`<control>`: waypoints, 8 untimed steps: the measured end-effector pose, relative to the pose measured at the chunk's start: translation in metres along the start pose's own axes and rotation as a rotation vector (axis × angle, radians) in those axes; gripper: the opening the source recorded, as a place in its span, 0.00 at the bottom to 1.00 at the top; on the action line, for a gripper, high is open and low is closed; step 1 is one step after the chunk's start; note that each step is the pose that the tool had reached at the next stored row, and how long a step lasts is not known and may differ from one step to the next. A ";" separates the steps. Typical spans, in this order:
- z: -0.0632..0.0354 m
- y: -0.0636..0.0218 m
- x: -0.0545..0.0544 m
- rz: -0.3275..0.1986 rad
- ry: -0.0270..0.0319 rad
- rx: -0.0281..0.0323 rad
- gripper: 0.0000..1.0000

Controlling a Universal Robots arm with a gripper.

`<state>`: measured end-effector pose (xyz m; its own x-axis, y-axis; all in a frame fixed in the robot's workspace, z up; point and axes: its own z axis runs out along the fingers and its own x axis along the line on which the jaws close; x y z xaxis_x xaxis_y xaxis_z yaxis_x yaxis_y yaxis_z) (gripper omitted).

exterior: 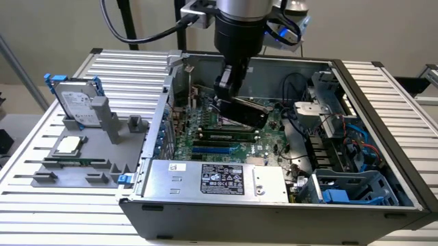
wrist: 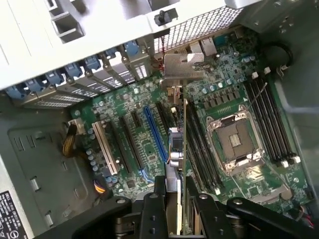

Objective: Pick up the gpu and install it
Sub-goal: 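Insert the gpu into the slot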

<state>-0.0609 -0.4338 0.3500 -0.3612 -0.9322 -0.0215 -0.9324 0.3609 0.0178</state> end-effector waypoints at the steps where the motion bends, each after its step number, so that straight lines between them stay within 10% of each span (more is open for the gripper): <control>1: 0.0009 0.0000 0.000 -0.019 -0.0004 0.0013 0.00; 8: 0.0079 -0.0001 0.000 -0.147 -0.0015 0.0073 0.00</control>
<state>-0.0608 -0.4338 0.3421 -0.2208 -0.9750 -0.0248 -0.9753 0.2207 0.0071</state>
